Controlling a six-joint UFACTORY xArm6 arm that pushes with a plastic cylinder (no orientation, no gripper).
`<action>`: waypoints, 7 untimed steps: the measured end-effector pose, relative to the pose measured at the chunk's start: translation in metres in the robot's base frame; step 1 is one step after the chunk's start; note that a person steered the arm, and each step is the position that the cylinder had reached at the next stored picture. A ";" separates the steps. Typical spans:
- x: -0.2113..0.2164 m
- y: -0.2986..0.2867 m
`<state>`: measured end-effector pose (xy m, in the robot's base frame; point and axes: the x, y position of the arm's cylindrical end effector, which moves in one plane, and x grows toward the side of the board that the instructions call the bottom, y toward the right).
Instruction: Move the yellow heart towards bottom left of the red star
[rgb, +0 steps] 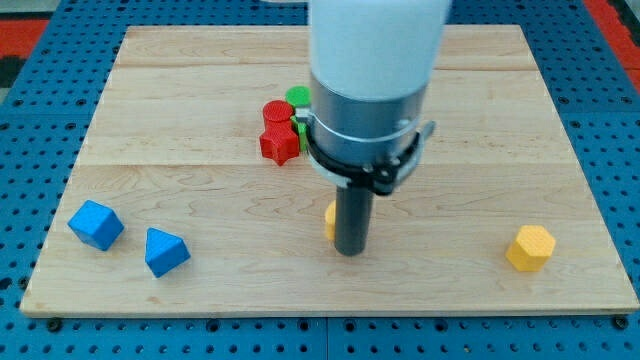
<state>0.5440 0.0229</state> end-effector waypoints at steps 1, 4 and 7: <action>-0.026 0.005; -0.058 0.008; -0.034 -0.024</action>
<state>0.5100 -0.0013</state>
